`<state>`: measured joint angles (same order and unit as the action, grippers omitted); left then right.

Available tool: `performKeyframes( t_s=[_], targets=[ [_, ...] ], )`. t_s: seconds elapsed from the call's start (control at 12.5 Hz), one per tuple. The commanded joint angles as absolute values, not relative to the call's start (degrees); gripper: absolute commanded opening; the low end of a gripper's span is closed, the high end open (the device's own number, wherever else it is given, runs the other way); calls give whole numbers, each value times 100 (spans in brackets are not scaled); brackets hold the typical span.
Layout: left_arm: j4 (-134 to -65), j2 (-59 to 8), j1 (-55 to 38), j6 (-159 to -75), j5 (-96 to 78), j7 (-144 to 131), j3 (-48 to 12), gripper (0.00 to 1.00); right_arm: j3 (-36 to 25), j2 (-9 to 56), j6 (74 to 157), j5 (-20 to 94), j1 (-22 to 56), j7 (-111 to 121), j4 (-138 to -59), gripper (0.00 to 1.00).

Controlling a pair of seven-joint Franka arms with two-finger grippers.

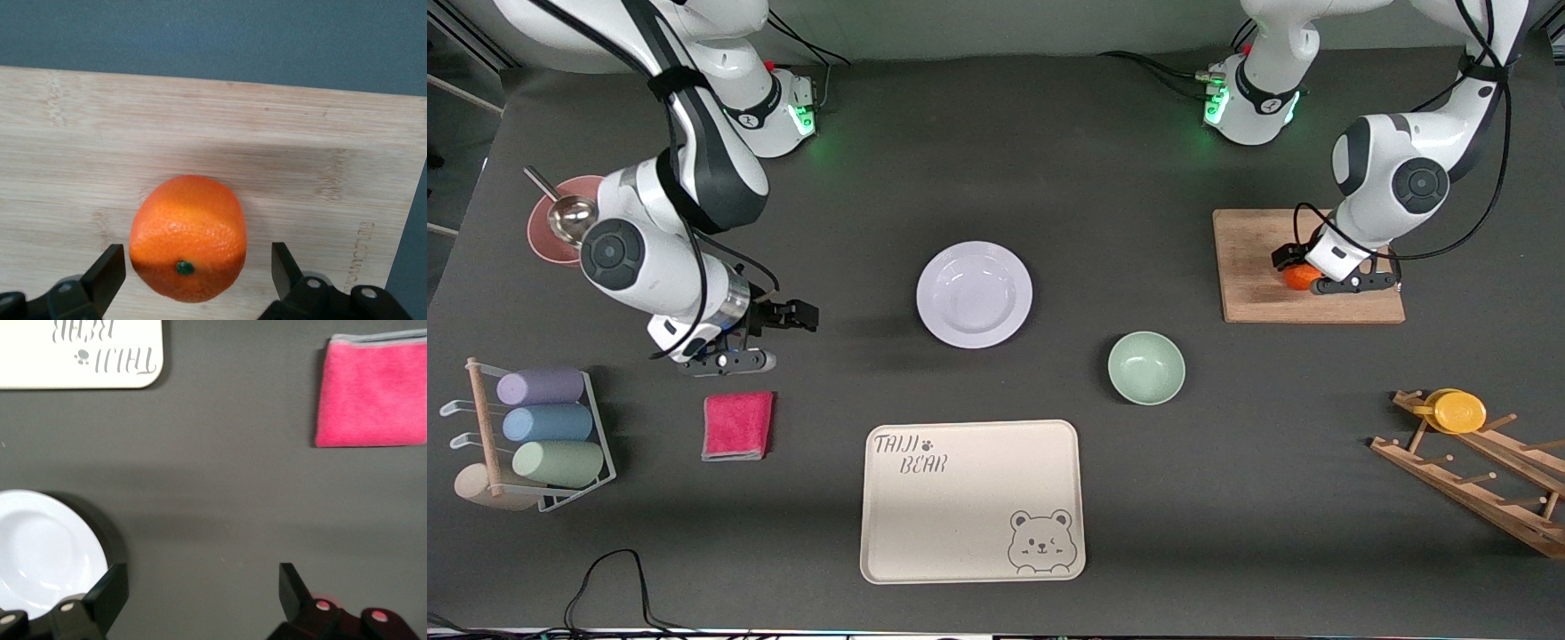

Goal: Place orange and plate with both arms
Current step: 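Close the left gripper on the orange and lift it off the board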

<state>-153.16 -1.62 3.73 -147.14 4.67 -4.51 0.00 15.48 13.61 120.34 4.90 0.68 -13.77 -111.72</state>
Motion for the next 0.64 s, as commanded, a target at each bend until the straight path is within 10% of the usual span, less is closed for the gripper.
performKeyframes(
  t_s=[0.0,0.56],
  targets=[
    [-15284,-272,448,-14836,492,-404,44,0,1538,1476,12208,973,114,-1556,-11145,100],
    [-15188,130,413,-14556,510,-255,26,0,1529,1889,13341,1968,281,-996,-11320,100]
  ],
)
